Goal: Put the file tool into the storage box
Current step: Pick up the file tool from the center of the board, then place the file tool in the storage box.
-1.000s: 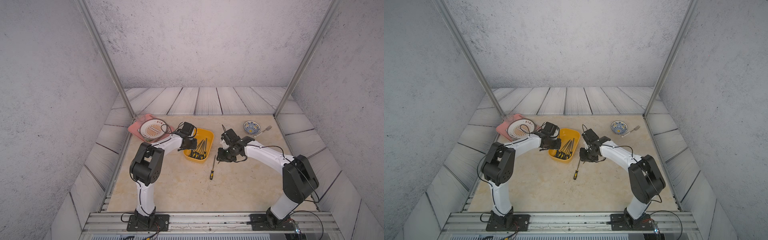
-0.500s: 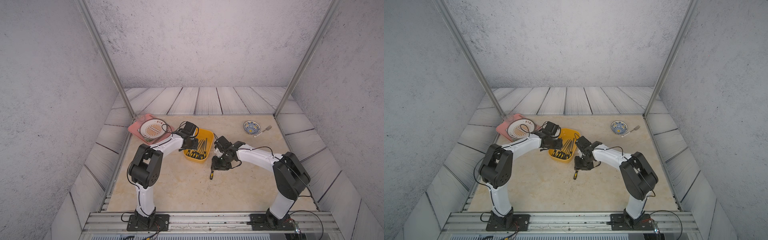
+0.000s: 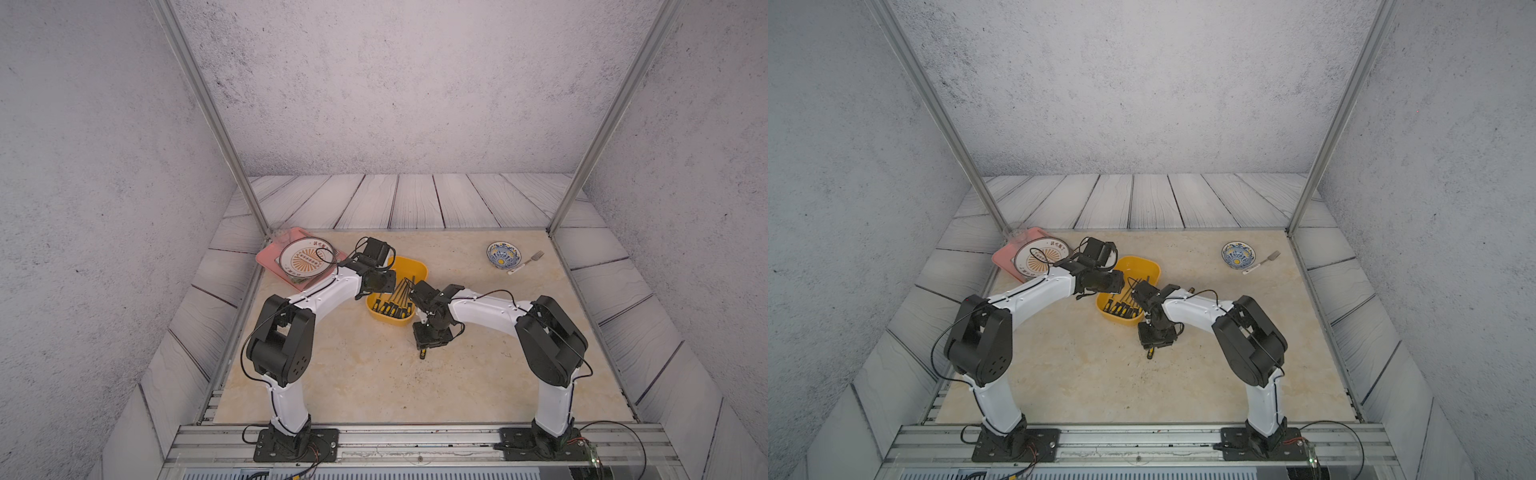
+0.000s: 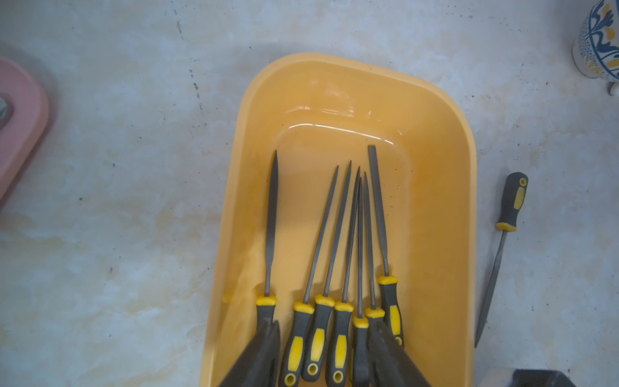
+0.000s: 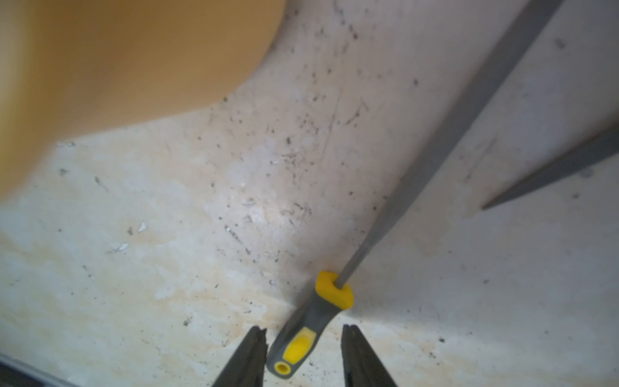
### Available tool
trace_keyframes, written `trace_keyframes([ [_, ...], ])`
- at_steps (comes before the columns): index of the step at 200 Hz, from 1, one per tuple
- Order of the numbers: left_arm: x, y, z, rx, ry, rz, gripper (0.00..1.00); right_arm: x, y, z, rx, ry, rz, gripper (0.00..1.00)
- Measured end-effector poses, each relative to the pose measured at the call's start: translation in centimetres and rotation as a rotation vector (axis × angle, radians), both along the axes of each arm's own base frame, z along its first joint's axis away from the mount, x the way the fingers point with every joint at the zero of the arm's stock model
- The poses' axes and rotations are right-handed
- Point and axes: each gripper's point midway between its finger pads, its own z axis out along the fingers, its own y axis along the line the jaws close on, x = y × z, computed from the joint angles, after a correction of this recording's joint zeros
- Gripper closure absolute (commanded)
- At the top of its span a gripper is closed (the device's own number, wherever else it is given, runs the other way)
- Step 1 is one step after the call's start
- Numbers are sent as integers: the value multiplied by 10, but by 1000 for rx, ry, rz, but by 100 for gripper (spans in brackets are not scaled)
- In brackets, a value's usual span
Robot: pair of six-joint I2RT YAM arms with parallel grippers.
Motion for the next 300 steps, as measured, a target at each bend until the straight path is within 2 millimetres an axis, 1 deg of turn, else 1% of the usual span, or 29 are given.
trace_keyframes([
  [13,0,0,0,-2,2,0,52,-2,-4,-3,-19,-8,4,78],
  [27,-1,-1,-1,-10,8,1,52,-9,-13,-12,-50,13,-3,83],
  [46,-2,-3,-1,-22,15,-1,52,-13,-20,-11,-61,13,-19,86],
  [69,-4,-6,0,-38,22,-6,51,-13,-26,-11,-67,13,-30,88],
  [85,-5,-9,1,-55,28,-12,51,-11,-33,-10,-76,17,-49,90],
  [96,-6,-12,1,-77,34,-22,50,-7,-41,-9,-81,17,-76,90],
  [117,-12,-24,5,-149,50,-54,48,7,-61,2,-57,-2,-150,90],
  [123,-14,-29,7,-181,58,-66,45,11,-65,9,-37,-14,-172,90],
  [141,-19,-44,11,-274,84,-97,42,29,-70,35,50,-68,-227,90],
  [158,-24,-57,17,-356,108,-127,40,40,-66,58,138,-110,-245,90],
  [181,-27,-75,24,-460,128,-172,38,48,-44,80,259,-121,-211,89],
  [213,-37,-92,34,-558,156,-232,38,52,-19,100,384,-112,-166,89],
  [237,-41,-99,41,-595,155,-263,39,56,-9,108,428,-109,-146,89],
  [253,-42,-101,44,-615,158,-275,43,58,-5,112,445,-109,-138,89],
  [285,-43,-107,45,-647,173,-296,68,64,1,118,463,-111,-129,88],
  [300,-45,-109,45,-663,182,-305,86,68,4,122,469,-117,-125,88],
])
